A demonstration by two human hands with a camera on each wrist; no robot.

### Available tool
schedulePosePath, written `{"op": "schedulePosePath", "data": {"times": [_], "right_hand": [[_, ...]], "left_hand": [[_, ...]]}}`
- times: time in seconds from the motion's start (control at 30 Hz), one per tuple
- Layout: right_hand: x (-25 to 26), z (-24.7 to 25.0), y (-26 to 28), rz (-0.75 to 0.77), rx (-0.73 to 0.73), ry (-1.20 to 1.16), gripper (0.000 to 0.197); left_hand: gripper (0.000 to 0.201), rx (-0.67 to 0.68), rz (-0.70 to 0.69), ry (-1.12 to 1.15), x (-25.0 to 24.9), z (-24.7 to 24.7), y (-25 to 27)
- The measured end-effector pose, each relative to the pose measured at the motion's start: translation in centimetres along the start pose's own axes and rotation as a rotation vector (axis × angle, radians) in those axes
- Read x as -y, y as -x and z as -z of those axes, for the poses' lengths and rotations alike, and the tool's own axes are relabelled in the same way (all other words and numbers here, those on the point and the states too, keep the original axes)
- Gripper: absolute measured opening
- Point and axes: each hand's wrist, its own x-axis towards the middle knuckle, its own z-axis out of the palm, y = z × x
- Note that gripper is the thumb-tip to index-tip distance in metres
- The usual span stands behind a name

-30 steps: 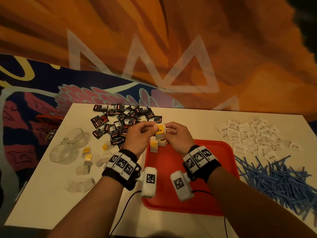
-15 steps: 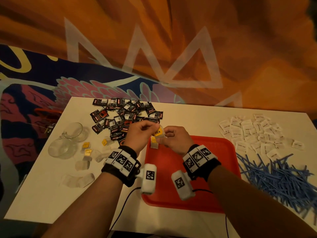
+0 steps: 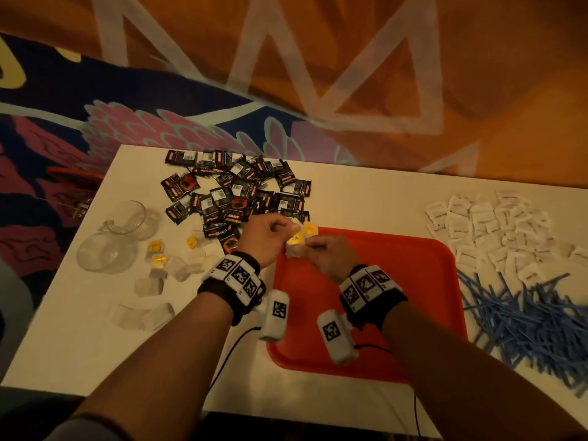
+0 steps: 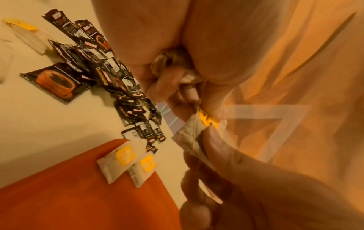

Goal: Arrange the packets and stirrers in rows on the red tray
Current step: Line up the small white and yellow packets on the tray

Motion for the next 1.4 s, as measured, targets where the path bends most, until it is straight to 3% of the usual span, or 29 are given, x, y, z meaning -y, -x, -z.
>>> {"op": "schedulePosePath", "data": {"times": [0.13, 0.23, 0.4, 0.5, 0.6, 0.77, 1.07, 1.23, 1.4], "right_hand": [[-2.6, -0.7, -2.0, -0.151, 0.027, 0.033, 0.011], [-4.6, -0.7, -3.4, -0.316, -0.050, 0.087, 0.008], [-6.7, -0.6, -5.2, -0.490, -0.112, 0.160, 0.005], [-7.2, -1.1, -6.0, -0.496, -0.149, 0.199, 0.004], [-7.4, -1.3, -6.8, -0.502, -0.185, 0.182, 0.017], [-6.9, -1.2, -7.4, -0.522, -0.194, 0.069, 0.016], [-7.4, -0.9, -7.3, -0.424, -0.313, 0.214, 0.011], [-7.4, -1.1, -7.1, -0.370, -0.237, 0.254, 0.017], [-7.4, -1.0, -6.8, -0.345, -0.289, 0.221, 0.018]], "left_hand": [[0.007, -0.021, 0.054, -0.104, 2.6, -0.8, -1.3], [0.005, -0.063, 0.100, -0.200, 4.2, -0.9, -1.9], [0.018, 0.087, 0.011, -0.596, 6.3, -0.8, -2.0], [0.026, 0.217, -0.050, -0.752, 6.8, -1.0, -1.9], [0.037, 0.334, -0.120, -0.862, 7.0, -1.4, -1.8], [0.048, 0.443, -0.146, -1.011, 7.1, -2.3, -2.2], [0.055, 0.436, -0.155, -1.046, 8.4, -2.7, -2.6], [0.060, 0.434, -0.159, -1.052, 8.9, -2.8, -2.6], [0.057, 0.391, -0.181, -1.009, 8.7, -3.0, -2.3]]}}
